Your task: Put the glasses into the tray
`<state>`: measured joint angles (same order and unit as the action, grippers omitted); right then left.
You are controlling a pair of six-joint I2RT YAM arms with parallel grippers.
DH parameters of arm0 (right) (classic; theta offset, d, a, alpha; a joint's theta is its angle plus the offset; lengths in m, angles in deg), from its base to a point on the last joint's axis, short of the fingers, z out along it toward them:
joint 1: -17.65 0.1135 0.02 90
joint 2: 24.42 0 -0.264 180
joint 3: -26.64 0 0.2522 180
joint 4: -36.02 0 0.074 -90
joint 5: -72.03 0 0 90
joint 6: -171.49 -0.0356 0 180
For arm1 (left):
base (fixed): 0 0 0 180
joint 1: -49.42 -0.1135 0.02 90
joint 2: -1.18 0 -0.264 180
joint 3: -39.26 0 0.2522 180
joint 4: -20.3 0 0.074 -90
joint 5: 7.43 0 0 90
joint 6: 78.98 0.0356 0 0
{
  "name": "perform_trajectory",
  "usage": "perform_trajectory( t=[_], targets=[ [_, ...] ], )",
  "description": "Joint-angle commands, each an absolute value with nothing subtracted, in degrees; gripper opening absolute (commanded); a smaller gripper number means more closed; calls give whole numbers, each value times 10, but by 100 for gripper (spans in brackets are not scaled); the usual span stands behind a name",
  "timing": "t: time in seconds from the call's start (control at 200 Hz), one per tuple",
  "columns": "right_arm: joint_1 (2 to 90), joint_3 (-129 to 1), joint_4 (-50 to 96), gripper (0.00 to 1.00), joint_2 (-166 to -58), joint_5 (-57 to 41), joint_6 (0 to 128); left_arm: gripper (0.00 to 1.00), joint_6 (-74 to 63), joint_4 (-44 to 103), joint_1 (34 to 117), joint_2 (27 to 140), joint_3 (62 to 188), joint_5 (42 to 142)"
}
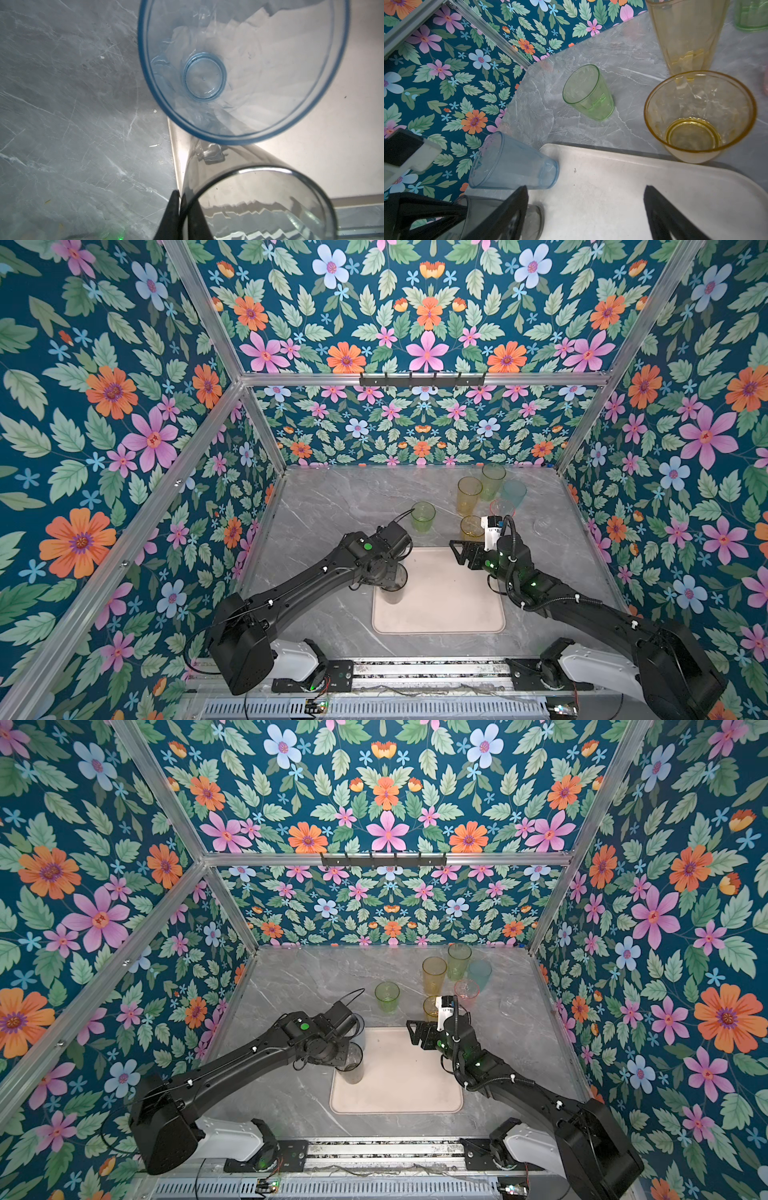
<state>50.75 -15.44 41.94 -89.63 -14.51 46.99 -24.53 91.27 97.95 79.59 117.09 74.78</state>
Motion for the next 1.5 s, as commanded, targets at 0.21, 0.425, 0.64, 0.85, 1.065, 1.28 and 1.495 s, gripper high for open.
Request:
perform_trajectory(
  t=[0.21, 0.425, 0.64, 0.85, 1.065, 1.28, 1.495],
  targets=[
    [508, -153, 443, 88, -896, -152, 465, 17, -245, 913, 980, 797, 1175, 735],
    [508, -153, 443, 88, -895, -151, 465, 25, -245, 926, 980, 793, 1188, 725],
    [507, -152, 441, 88, -893, -152, 464, 31, -243, 951, 980, 788, 1219, 713],
    [508, -155, 436, 88, -889, -155, 464, 37, -241, 974, 980, 787, 1285, 688],
    [507, -155, 431, 88, -879, -161, 463, 42, -222, 980, 977, 819, 1374, 666],
    [507, -148, 426, 89, -859, -180, 463, 45, -186, 982, 963, 892, 1501, 650],
    [498, -131, 419, 90, -823, -198, 453, 47, -155, 960, 942, 977, 1614, 669]
  ],
)
